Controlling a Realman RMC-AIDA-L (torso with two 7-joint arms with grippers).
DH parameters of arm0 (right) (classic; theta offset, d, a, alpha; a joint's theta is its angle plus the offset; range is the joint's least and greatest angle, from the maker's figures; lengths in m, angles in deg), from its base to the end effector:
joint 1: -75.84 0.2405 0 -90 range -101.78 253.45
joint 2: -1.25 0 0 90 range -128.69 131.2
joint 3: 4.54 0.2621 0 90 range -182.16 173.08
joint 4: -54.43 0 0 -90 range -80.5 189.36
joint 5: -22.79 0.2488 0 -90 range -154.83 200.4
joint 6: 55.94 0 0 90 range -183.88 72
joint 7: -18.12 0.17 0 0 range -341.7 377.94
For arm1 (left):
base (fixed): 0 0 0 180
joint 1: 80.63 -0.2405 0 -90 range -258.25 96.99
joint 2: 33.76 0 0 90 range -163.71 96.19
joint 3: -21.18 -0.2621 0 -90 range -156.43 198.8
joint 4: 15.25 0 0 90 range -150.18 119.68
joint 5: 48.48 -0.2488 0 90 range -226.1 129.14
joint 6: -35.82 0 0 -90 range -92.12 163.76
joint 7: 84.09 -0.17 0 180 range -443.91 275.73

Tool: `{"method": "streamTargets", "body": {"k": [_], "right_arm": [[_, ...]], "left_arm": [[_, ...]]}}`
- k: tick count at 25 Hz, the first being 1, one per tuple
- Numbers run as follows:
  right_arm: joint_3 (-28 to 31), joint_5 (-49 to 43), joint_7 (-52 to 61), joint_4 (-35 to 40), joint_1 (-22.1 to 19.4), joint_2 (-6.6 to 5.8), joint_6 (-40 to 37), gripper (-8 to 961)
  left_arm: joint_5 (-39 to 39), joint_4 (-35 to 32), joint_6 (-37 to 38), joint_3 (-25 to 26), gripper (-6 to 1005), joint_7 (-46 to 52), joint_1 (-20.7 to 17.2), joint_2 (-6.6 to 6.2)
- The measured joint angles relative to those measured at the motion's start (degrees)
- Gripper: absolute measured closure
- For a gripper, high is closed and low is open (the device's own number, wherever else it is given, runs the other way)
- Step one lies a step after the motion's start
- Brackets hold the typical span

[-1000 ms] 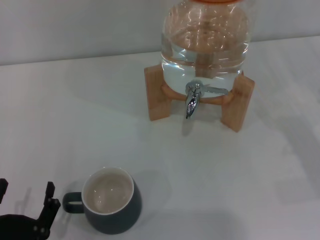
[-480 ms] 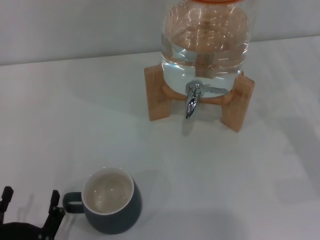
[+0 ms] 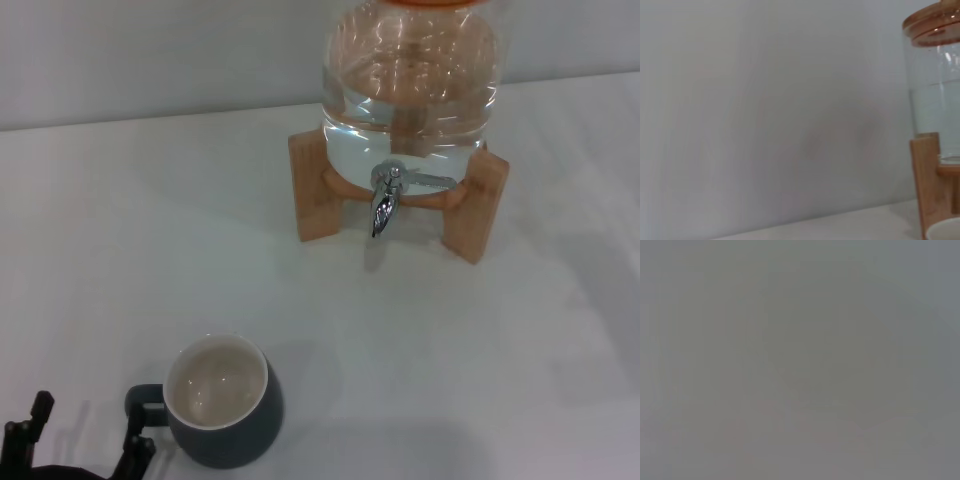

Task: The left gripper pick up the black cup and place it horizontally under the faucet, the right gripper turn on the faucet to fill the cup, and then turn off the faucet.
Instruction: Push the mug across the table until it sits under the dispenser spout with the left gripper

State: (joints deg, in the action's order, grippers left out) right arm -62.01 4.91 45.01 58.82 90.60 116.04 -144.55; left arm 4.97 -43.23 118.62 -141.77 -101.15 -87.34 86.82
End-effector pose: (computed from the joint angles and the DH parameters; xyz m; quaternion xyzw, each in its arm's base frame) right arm 0.4162 0.2962 0.0783 -0.5769 0.2061 0.4044 0.6791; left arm -0.3263 0.1556 -0.1333 -0.7493 -0.1859 -0.2731 0.5740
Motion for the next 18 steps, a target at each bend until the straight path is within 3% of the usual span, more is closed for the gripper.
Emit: {"method": "streamTargets", "body": {"k": [18], "right_arm": [[0.0, 0.39, -0.1, 0.01, -0.43, 0.0, -0.29, 85]], "left_arm": [[-1.63, -0.68, -1.97, 0.0, 116, 0.2, -0.32, 0.1]]}}
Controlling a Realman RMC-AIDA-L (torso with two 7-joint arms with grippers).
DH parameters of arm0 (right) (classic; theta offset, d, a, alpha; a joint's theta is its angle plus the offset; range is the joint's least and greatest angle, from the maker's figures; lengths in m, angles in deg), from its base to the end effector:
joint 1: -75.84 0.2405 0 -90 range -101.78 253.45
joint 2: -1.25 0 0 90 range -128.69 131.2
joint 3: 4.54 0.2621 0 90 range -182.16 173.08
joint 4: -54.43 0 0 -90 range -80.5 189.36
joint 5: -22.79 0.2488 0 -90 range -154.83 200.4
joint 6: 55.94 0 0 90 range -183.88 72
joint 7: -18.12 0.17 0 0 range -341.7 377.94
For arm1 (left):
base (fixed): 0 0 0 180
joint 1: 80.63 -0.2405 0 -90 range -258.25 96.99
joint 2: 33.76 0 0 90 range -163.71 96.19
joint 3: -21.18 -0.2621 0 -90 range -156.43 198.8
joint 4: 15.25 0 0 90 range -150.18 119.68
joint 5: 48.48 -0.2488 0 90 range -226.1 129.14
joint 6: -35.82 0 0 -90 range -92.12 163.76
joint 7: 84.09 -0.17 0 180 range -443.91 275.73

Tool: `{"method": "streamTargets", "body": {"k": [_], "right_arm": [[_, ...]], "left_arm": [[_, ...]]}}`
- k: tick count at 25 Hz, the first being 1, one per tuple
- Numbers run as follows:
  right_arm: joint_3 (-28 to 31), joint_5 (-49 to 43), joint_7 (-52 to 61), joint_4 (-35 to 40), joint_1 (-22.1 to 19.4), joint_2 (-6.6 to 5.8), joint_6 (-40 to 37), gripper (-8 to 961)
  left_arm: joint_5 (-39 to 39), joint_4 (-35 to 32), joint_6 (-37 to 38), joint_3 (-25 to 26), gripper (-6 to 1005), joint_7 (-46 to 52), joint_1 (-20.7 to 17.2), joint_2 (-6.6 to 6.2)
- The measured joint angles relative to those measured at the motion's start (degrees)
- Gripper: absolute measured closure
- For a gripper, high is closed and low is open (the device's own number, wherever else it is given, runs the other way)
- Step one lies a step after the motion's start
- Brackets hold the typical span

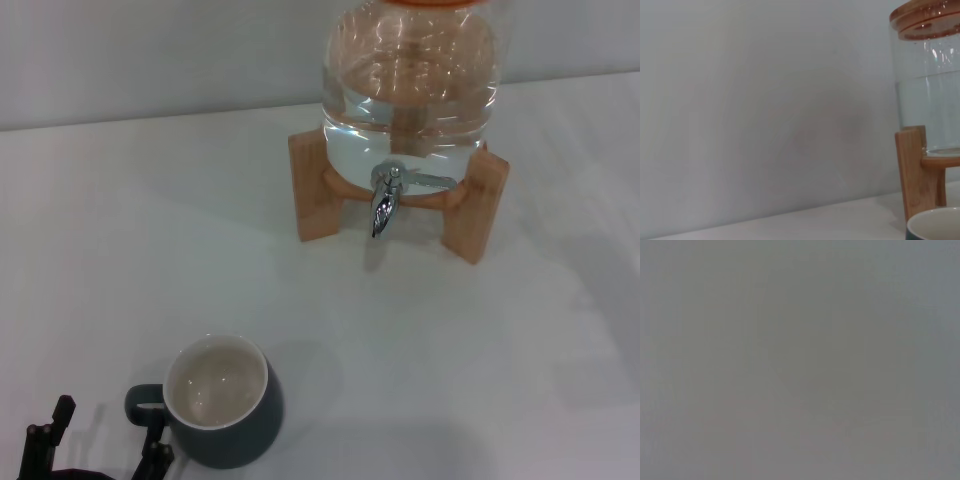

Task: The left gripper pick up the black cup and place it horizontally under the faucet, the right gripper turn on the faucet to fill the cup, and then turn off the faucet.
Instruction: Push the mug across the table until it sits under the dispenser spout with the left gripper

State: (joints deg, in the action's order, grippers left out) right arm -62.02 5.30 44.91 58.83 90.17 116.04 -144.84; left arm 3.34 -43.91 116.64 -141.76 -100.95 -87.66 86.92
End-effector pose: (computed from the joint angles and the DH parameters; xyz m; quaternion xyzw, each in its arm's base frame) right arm 0.4181 0.2927 0.0797 -0.5735 0.2059 0.4031 0.6828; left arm -0.3228 0.1533 -0.1417 -0.7602 -0.1919 -0.2715 0.5582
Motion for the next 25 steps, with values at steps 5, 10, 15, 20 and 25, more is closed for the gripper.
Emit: {"method": "streamTargets", "body": {"k": [5, 10, 15, 20, 25], "right_arm": [[0.01, 0.01, 0.0, -0.01, -0.07, 0.0, -0.06, 85], [0.07, 0.06, 0.0, -0.01, -0.11, 0.0, -0.11, 85], [0.09, 0.08, 0.01, -0.01, -0.1, 0.0, -0.14, 85], [0.09, 0.09, 0.01, -0.01, -0.1, 0.0, -0.14, 85], [0.09, 0.09, 0.01, -0.01, -0.1, 0.0, -0.14, 85]], "left_arm": [[-0.04, 0.0, -0.21, 0.0, 116, 0.23, -0.17, 0.0], [-0.06, 0.0, -1.09, 0.0, 117, 0.24, -0.38, 0.0], [0.31, -0.08, -1.67, 0.0, 117, 0.4, -0.45, 0.0], [0.66, -0.09, -1.91, 0.0, 117, 0.42, -0.47, 0.0], [1.37, -0.09, -2.89, 0.0, 117, 0.39, -0.45, 0.0]]}}
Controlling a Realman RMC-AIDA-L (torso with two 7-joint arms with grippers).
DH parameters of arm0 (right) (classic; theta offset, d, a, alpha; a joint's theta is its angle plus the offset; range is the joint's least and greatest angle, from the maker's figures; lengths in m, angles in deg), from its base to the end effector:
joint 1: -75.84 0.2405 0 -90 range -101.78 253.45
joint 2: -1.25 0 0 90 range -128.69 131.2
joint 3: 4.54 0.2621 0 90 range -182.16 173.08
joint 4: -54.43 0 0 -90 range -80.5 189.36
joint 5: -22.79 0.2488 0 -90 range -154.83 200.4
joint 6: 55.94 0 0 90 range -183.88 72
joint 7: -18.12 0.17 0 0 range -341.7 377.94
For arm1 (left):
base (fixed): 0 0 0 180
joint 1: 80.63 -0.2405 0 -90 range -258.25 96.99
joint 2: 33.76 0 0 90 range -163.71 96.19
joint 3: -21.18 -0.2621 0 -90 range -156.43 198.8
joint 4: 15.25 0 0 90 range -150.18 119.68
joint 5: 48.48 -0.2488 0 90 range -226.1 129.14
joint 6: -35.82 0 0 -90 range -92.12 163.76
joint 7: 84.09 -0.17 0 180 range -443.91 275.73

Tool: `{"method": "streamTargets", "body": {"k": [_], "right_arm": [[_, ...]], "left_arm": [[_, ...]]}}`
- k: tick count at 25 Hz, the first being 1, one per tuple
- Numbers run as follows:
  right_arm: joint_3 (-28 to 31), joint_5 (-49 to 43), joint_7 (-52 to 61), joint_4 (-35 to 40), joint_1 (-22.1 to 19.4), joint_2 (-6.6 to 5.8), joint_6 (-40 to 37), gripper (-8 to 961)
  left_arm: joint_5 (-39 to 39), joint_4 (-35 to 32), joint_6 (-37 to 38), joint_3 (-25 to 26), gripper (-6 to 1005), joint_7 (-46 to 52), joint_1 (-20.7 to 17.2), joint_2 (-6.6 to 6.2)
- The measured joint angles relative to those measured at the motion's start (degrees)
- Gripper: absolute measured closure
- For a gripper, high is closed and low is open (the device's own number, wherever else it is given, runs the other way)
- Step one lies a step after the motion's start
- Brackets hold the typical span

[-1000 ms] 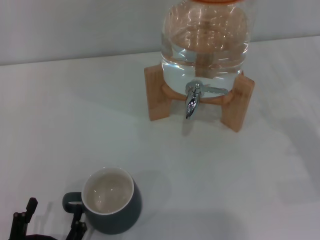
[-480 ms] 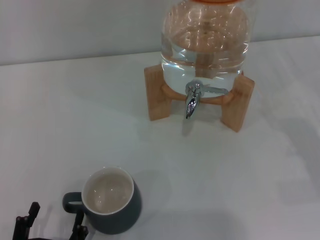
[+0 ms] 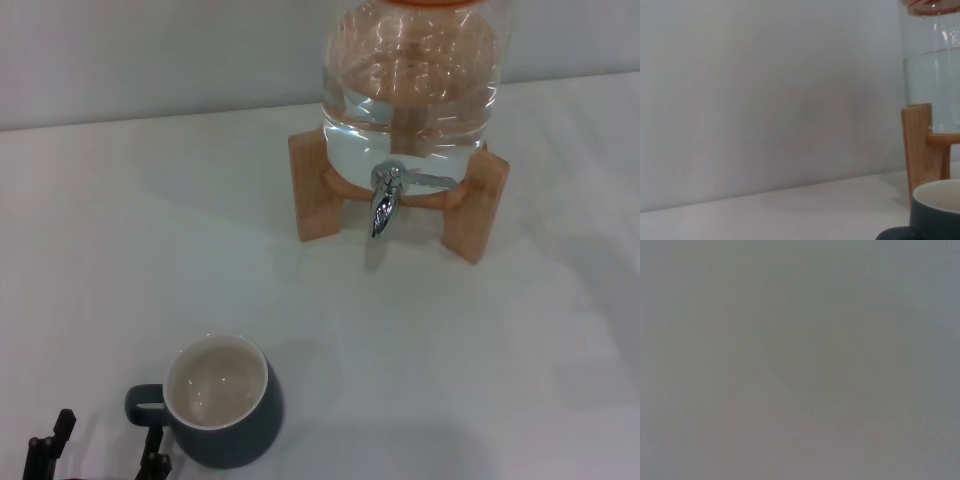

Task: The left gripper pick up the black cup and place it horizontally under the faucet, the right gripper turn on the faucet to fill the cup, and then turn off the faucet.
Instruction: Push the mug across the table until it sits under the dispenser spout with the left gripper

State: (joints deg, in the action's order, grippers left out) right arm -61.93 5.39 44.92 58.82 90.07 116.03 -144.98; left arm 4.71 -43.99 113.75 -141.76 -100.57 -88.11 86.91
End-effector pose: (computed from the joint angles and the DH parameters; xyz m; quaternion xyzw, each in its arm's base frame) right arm 0.4186 0.2917 0.0804 -0.5720 0.2056 0.4033 0.6840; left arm -0.3318 0.1511 -0.1466 -0.7630 -0.2156 -0.2511 0.5552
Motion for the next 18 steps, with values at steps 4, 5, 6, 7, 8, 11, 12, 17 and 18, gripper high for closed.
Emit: {"method": "streamTargets", "body": {"k": [4, 5, 6, 7, 8, 11, 12, 17, 18], "right_arm": [[0.0, 0.0, 0.0, 0.02, 0.0, 0.0, 0.0, 85], [0.0, 0.0, 0.0, 0.05, -0.02, 0.0, 0.02, 85], [0.0, 0.0, 0.0, 0.06, -0.03, 0.0, 0.05, 85], [0.0, 0.0, 0.0, 0.06, -0.05, 0.0, 0.1, 85], [0.0, -0.01, 0.0, 0.07, -0.06, 0.0, 0.13, 85], [0.0, -0.01, 0.0, 0.09, -0.09, 0.0, 0.1, 85], [0.0, -0.01, 0.0, 0.09, -0.09, 0.0, 0.06, 85], [0.06, -0.01, -0.01, 0.09, -0.38, 0.0, 0.06, 85], [0.08, -0.01, -0.03, 0.1, -0.45, 0.0, 0.06, 85]], "left_arm": [[0.55, 0.07, -0.17, 0.0, 118, 0.03, 0.25, -0.07], [0.61, 0.13, -0.17, 0.0, 118, 0.03, 0.37, -0.09], [0.71, 0.16, -0.17, 0.0, 118, 0.03, 0.46, -0.11], [0.94, 0.23, -0.17, 0.0, 118, 0.03, 0.59, -0.16], [1.09, 0.31, -0.17, 0.0, 118, 0.03, 0.78, -0.22], [1.32, 0.52, -0.18, 0.0, 118, 0.03, 1.32, -0.4], [1.35, 0.57, -0.2, 0.0, 118, 0.03, 1.45, -0.44], [2.09, 0.8, -0.29, 0.06, 118, 0.0, 1.99, -0.47], [2.16, 0.87, -0.43, 0.07, 118, 0.0, 2.23, -0.47]]}}
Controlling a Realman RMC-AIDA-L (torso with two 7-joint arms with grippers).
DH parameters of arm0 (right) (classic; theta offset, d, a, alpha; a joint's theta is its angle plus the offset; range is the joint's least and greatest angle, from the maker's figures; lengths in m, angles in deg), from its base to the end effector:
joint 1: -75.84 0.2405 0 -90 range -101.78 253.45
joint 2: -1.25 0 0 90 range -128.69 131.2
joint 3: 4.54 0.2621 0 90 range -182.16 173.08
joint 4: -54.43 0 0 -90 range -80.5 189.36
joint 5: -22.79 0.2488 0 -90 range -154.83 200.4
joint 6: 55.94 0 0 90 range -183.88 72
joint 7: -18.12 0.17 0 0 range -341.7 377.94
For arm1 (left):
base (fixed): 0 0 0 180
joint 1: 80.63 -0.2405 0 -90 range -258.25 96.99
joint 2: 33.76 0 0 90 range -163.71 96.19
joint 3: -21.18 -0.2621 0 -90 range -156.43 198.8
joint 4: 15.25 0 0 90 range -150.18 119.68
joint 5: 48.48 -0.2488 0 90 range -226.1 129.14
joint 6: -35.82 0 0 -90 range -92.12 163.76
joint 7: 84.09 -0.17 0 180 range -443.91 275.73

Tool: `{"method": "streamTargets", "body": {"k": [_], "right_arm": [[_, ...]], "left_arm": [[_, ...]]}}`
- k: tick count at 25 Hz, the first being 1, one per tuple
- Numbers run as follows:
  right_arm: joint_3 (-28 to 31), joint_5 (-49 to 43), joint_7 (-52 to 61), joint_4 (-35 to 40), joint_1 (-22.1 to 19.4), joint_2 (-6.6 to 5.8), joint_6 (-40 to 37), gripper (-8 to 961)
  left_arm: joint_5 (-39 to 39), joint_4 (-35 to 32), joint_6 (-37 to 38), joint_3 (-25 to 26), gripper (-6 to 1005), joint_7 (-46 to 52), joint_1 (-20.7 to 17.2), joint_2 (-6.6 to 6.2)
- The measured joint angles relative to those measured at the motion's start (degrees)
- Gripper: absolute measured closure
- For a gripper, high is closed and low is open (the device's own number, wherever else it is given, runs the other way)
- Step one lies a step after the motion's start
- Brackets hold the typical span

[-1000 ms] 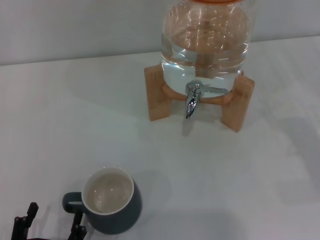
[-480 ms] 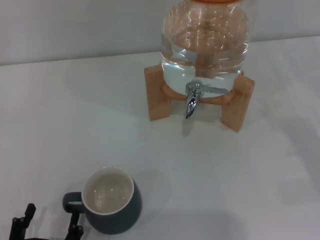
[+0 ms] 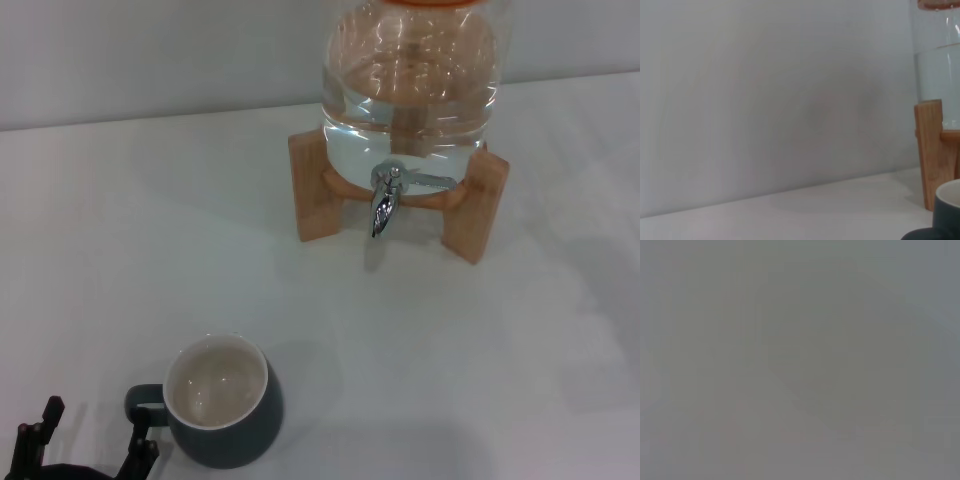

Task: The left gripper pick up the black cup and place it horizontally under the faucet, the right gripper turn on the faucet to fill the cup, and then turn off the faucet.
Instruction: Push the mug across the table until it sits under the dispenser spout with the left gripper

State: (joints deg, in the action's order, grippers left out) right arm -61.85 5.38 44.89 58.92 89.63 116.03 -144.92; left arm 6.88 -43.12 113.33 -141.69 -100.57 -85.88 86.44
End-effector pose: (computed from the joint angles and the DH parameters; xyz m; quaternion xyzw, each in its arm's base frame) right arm 0.4208 0.2888 0.0808 -0.5708 0.2073 0.4005 0.6861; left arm -0.3390 0.1641 -0.1405 -0.7625 -0.2087 -0.2438 0.5618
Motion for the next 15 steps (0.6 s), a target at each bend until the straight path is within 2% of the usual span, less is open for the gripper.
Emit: {"method": "streamTargets", "body": {"k": [15], "right_arm": [[0.01, 0.0, -0.14, -0.01, -0.3, 0.0, 0.13, 85]], "left_arm": [[-0.14, 0.45, -1.93, 0.01, 120, 0.05, 2.12, -0.15]]}}
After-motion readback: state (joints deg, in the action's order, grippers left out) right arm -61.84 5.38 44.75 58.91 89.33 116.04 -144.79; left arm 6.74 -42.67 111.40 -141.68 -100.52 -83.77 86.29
